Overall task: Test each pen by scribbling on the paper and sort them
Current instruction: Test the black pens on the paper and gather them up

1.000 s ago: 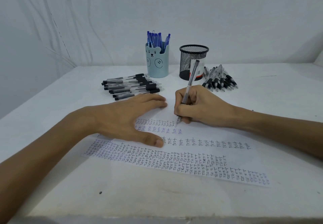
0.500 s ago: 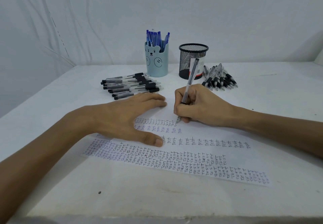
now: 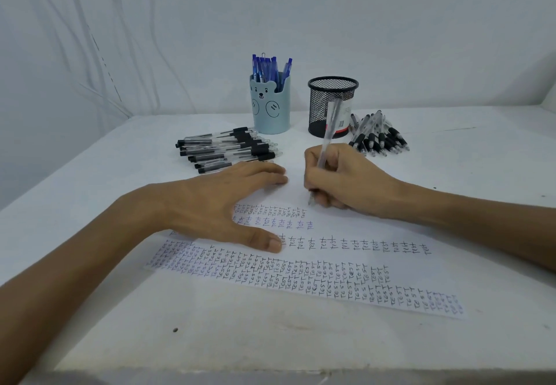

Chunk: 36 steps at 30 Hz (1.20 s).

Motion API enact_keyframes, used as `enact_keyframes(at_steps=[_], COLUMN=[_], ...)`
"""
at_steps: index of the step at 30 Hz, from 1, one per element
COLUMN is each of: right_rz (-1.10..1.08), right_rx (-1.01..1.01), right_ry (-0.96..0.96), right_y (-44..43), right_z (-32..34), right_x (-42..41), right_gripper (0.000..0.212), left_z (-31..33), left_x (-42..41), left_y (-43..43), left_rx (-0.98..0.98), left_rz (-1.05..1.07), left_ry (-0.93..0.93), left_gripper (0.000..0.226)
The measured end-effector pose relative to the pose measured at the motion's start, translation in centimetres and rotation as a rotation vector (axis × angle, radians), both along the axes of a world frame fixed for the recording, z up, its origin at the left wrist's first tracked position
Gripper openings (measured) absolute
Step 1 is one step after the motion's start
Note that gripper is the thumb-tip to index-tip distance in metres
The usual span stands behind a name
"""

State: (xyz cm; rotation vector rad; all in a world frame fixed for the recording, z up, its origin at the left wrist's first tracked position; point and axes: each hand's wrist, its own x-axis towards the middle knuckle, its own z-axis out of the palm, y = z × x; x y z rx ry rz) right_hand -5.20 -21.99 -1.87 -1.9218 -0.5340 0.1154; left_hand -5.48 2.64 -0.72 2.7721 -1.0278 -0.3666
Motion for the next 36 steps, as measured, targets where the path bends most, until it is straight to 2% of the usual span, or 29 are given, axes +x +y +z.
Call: enact_keyframes(at_steps=[3,6,10,13,15,18,21,25,29,31,34,36], right_rz=[-0.024,-0.01,0.016,0.002,-0.029,-0.068,-0.067,-0.181,-0.33,-0.422,-0.613,-0.677], right_rx=[0.232,0.305,0.316,0.428,0.498,0.548,0.506,0.426,0.102,0.053,-0.041,-0.203], right_ry=[0.183,0.248,0.2,0.228,0.285,0.361,0.328,0.294,0.062,-0.002,-0.093,-0.222], right_y=[-0.1,-0.3,-0.3,-0.2,0.0,-0.2,-0.4,-1.0,-3.0,-4.3,-6.5,-7.6], right_z=[0.2,0.2,-0.1,0.1,0.4,0.8,0.7,1.6,3.2,3.6,3.7,3.5], right_x=[0.6,1.0,1.1,1.0,0.9,1.0,1.2,1.8,3.3,4.8,7.3,9.0], right_gripper=[0.034,0.039,0.019,0.03,0.026,0.04,0.04,0.036,0.036,0.033,0.053,0.051], left_z=[-0.3,-0.3,-0.3,-0.5,-0.7,-0.8,-1.0,-1.2,-1.4,-1.4,-1.4,-1.4], left_x=[0.2,0.2,0.3,1.0,1.5,1.9,2.0,2.3,2.4,2.3,2.3,2.3], left_y=[0.3,0.3,0.4,0.8,1.3,1.6,1.5,1.4,1.5,1.5,1.5,1.5], left_rx=[-0.021,-0.025,-0.108,-0.138,-0.162,-0.179,-0.187,-0.25,-0.27,-0.28,-0.292,-0.3], left_rz=[-0.016,-0.026,-0.033,-0.009,0.038,0.123,0.152,0.168,0.167,0.165,0.158,0.162], left_ry=[-0.03,-0.06,-0.202,-0.395,-0.499,-0.543,-0.536,-0.524,-0.525,-0.523,-0.515,-0.505], left_gripper=[0.109,0.104,0.073,0.051,0.036,0.024,0.02,0.023,0.025,0.025,0.026,0.027])
